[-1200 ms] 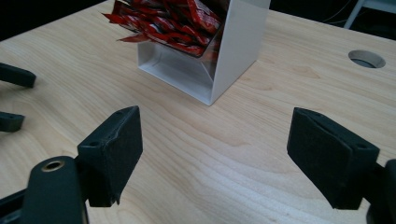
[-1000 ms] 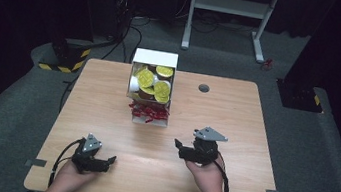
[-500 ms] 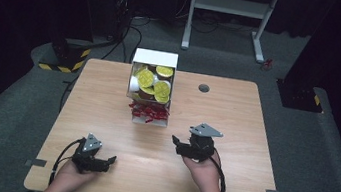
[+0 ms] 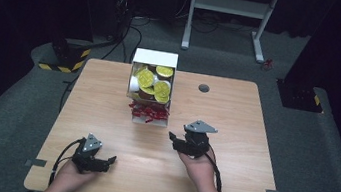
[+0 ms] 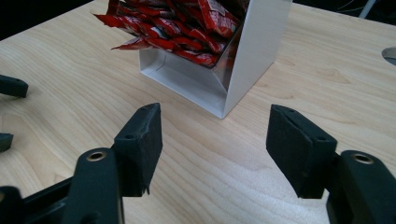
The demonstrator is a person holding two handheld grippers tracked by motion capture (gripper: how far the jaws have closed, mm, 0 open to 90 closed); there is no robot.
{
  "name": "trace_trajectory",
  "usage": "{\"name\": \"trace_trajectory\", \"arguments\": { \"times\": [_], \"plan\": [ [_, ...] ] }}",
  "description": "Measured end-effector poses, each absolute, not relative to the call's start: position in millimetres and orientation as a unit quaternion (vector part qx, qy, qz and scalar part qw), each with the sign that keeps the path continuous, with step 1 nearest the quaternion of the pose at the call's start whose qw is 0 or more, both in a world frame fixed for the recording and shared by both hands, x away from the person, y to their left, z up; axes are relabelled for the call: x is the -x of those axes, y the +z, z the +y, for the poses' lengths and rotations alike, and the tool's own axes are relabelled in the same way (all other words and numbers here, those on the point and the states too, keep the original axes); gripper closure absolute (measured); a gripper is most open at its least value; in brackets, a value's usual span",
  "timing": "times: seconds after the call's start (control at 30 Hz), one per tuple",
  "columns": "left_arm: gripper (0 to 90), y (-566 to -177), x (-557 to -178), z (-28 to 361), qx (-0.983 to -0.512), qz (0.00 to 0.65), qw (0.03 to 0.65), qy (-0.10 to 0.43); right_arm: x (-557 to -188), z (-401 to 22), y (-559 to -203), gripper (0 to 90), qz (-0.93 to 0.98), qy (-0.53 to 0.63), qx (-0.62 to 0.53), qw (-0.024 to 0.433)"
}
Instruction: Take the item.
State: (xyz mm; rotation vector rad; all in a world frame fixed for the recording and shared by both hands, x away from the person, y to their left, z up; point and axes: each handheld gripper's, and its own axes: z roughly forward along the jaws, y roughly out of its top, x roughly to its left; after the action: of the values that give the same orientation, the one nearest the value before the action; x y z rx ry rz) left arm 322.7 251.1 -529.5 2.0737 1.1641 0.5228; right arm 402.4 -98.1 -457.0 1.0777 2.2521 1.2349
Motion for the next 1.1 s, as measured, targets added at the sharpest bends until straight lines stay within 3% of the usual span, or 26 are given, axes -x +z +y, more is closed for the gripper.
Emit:
{"name": "trace_trajectory", "arguments": {
  "times": [0.6, 1.1],
  "plan": [
    [14.2, -530, -323, 251, -0.799, 0.447, 0.347, 0.201, -429, -87, -445, 42.1, 0.789, 0.442, -0.376, 0.202],
    [14.3, -530, -323, 251, -0.8, 0.447, 0.347, 0.201, -440, -73, -439, 52.2, 0.786, 0.448, -0.373, 0.203]
  ]
}}
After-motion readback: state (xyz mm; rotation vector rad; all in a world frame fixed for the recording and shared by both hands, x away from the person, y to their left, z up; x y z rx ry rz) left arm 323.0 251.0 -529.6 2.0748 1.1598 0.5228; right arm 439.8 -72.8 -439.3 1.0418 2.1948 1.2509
